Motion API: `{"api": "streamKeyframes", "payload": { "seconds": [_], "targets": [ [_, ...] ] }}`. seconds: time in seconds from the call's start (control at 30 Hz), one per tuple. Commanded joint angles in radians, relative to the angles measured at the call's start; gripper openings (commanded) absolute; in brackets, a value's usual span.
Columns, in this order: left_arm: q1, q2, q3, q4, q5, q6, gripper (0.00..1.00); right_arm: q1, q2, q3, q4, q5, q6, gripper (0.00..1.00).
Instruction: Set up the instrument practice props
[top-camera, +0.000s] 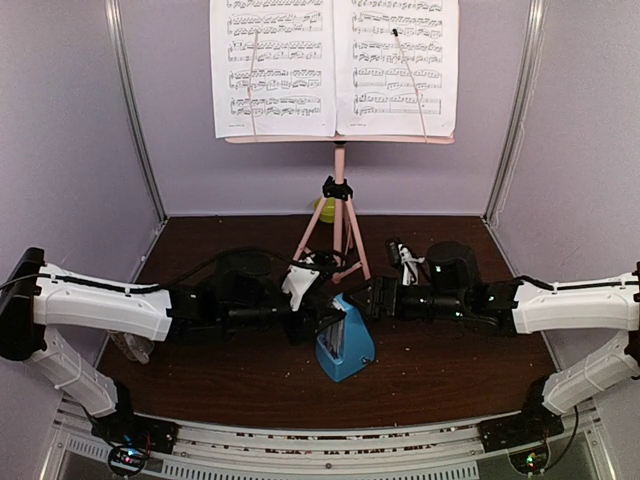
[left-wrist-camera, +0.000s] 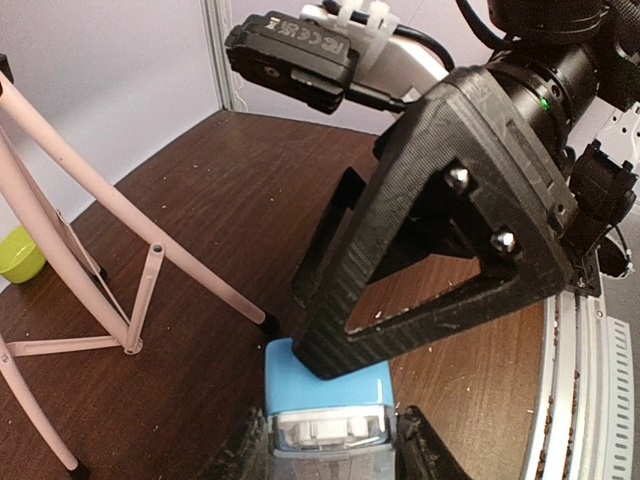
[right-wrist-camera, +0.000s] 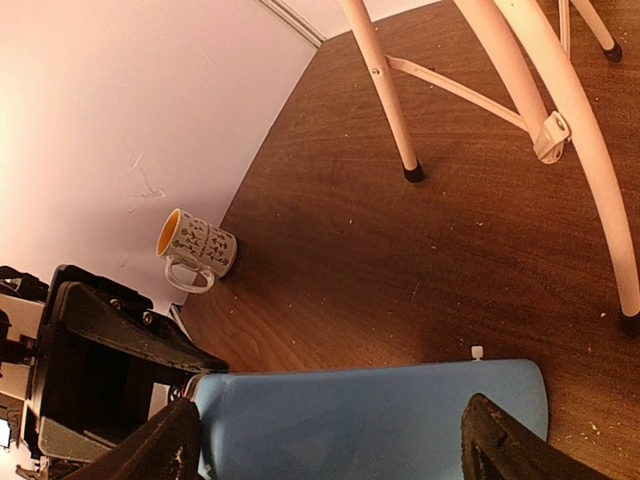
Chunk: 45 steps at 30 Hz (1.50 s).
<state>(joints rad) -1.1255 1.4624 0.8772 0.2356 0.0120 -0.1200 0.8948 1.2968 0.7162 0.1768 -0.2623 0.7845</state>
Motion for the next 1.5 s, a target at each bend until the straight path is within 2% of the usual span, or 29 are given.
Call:
{"api": "streamKeyframes", "payload": {
  "seconds": [0.0,0.47,1.1,1.47],
  "targets": [
    [0.006,-0.044,-0.022,-0.016,0.012,0.043,0.14,-0.009,0.040,-0.058,-0.180,0.061,-0.046,0.90],
    [0.004,0.035,0.040,-0.001,0.003,0.042,0.11,-0.018,0.038,-0.088,-0.174,0.057,-0.064,0.90],
    [0.004,-0.027,0.023,-0.055,0.037,0.093,0.11,-0.047,0.099,-0.163,-0.177,0.076,-0.102,0.88],
    [-0.003,-0.057,-0.010,-0.135,0.044,0.143,0.10,-0.079,0.080,-0.197,-0.176,0.083,-0.104,0.88]
  ]
}}
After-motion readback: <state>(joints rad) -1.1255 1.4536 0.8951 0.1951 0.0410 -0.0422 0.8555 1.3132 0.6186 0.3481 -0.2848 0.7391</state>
